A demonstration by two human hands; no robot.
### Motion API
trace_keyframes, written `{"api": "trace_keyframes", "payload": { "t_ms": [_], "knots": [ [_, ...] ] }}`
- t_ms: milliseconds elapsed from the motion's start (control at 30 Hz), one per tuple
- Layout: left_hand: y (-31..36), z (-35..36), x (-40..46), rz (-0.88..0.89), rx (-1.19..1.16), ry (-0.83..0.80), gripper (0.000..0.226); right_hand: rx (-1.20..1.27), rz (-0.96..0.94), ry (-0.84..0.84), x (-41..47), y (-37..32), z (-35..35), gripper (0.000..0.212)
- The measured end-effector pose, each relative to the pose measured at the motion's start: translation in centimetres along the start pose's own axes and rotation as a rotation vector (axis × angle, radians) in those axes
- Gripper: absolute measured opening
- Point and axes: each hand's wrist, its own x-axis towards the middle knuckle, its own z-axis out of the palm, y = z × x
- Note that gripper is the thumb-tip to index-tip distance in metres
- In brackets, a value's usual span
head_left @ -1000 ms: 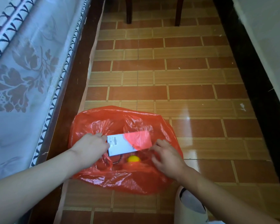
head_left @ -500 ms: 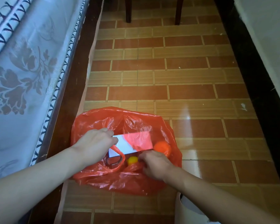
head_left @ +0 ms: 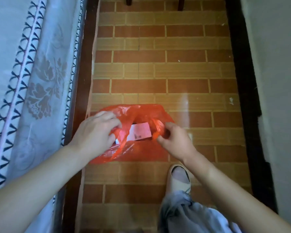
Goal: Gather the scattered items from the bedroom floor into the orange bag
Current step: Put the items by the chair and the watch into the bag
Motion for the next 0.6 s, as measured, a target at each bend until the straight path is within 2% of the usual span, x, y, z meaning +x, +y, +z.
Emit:
{"api": "trace_keyframes", "payload": {
  "t_ms": [67, 200, 333, 600],
  "knots": [
    [1.5, -3.5, -0.7, -0.034, 0.009, -0.019, 0.017, 0.013, 0.019, 0.038, -2.1, -2.8, -4.0, 0.02],
    [5.0, -10.6, -2.6, -0.013, -0.088, 0.078, 0.021, 0.098, 0.063, 0.09, -6.2, -8.0, -11.0, 0.018],
    [6.8, -17.8, -3.8, -0.07, -0.143, 0.101, 0.01, 0.156, 0.115, 0.099, -9.4, -12.8, -17.0, 0.01],
    [10.9, -27.5, -2.0, -0.167, -0.176, 0.14, 0.004, 0.296, 0.179, 0.187, -10.4, -18.7, -26.7, 0.013]
  ]
}}
